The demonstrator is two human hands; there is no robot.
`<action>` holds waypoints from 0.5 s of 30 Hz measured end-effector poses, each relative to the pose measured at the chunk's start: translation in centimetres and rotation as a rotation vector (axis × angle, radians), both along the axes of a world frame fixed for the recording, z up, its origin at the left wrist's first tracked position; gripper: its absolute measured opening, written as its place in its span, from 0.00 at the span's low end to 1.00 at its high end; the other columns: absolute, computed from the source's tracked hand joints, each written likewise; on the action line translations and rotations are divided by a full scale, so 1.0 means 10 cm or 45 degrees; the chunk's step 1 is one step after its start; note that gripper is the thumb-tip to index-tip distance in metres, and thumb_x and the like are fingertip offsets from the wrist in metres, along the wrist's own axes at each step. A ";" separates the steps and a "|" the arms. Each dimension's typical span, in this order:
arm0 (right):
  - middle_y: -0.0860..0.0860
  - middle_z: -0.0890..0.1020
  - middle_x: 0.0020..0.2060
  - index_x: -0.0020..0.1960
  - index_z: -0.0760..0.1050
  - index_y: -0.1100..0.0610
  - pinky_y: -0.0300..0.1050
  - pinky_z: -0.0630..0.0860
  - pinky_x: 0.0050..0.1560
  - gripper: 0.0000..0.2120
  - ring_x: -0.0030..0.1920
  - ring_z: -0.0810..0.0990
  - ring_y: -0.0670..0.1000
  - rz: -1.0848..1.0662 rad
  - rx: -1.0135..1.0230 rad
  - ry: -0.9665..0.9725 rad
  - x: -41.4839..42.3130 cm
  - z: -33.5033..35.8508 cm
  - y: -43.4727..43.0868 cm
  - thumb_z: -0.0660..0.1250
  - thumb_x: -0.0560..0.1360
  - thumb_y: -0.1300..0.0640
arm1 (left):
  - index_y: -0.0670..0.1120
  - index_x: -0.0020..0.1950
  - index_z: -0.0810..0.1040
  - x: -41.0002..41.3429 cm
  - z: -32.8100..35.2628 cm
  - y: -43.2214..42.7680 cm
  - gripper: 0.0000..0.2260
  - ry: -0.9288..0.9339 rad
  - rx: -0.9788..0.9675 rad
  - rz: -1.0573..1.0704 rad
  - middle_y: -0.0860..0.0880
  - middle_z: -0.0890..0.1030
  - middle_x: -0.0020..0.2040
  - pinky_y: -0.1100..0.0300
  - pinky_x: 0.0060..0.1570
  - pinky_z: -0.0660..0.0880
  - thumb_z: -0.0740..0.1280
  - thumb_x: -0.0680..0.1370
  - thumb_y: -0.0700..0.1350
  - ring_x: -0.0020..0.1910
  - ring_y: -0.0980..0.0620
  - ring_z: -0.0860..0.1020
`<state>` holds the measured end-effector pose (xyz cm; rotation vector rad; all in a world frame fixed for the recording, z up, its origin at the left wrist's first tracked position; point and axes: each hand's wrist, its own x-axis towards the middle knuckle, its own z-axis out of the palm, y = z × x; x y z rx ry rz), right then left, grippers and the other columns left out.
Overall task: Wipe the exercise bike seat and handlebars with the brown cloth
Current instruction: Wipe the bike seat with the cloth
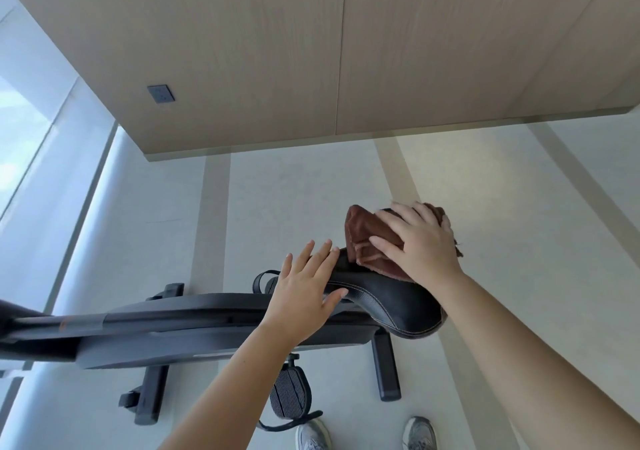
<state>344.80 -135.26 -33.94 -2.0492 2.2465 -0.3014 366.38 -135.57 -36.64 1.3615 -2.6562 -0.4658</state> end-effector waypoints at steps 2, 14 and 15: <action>0.47 0.73 0.64 0.65 0.70 0.45 0.65 0.63 0.63 0.23 0.68 0.65 0.55 0.042 -0.029 -0.017 -0.02 0.01 0.09 0.59 0.73 0.38 | 0.50 0.76 0.49 -0.05 -0.01 0.02 0.28 0.010 0.008 0.016 0.53 0.50 0.76 0.51 0.70 0.42 0.55 0.79 0.57 0.74 0.51 0.44; 0.54 0.74 0.63 0.66 0.71 0.50 0.57 0.68 0.60 0.23 0.63 0.68 0.60 -0.199 -0.129 -0.244 -0.11 0.00 0.01 0.64 0.73 0.43 | 0.49 0.75 0.51 -0.11 -0.03 0.00 0.30 0.018 0.000 -0.010 0.53 0.52 0.76 0.50 0.70 0.46 0.58 0.78 0.58 0.74 0.50 0.47; 0.53 0.73 0.64 0.67 0.69 0.50 0.56 0.67 0.61 0.23 0.63 0.67 0.60 -0.192 -0.084 -0.274 -0.14 -0.01 -0.07 0.63 0.74 0.43 | 0.49 0.75 0.52 -0.12 -0.02 -0.01 0.31 0.010 -0.004 -0.020 0.53 0.53 0.76 0.49 0.70 0.47 0.58 0.77 0.59 0.74 0.49 0.48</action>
